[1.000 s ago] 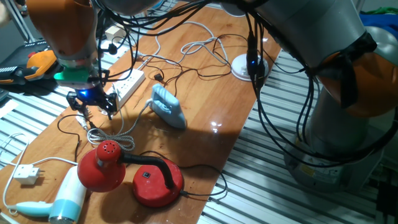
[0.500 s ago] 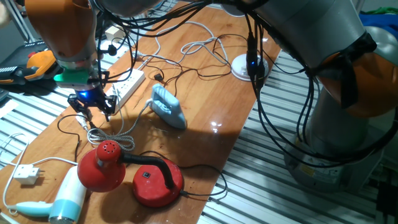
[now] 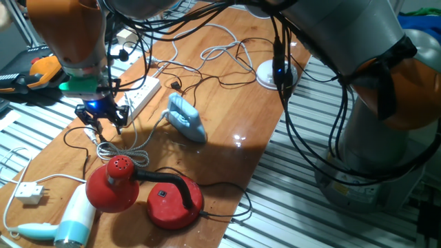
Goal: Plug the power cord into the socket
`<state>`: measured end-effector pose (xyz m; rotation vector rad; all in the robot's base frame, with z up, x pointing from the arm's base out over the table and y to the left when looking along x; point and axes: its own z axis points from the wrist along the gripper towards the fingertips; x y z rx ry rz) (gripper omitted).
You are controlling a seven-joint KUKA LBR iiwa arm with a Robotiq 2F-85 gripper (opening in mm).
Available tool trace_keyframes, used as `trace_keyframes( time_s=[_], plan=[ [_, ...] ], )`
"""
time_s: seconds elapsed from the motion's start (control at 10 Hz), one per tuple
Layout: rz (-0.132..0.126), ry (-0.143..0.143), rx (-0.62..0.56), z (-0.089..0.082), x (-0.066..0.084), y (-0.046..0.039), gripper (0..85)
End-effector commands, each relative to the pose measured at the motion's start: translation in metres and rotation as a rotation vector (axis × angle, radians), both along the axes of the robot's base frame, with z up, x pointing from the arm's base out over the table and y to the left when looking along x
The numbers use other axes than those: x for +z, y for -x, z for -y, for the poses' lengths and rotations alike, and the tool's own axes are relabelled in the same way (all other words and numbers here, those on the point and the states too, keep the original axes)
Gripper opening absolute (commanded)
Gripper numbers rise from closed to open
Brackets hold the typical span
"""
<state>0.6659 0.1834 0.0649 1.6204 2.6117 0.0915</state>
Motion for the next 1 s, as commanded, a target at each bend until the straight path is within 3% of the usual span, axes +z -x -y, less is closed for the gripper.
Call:
trace_keyframes(
  time_s=[0.0, 0.5, 0.6, 0.7, 0.9],
  plan=[
    [-0.002, 0.0, 0.0, 0.0003, 0.0005, -0.0003, 51.0],
    [-0.015, -0.006, 0.037, 0.0005, 0.0005, -0.0005, 51.0],
    [-0.019, 0.014, 0.087, 0.0005, 0.0005, -0.0005, 51.0],
    [-0.026, 0.014, 0.11, 0.0005, 0.0005, -0.0005, 51.0],
    [-0.042, 0.07, 0.157, 0.0005, 0.0005, -0.0005, 51.0]
  ],
)
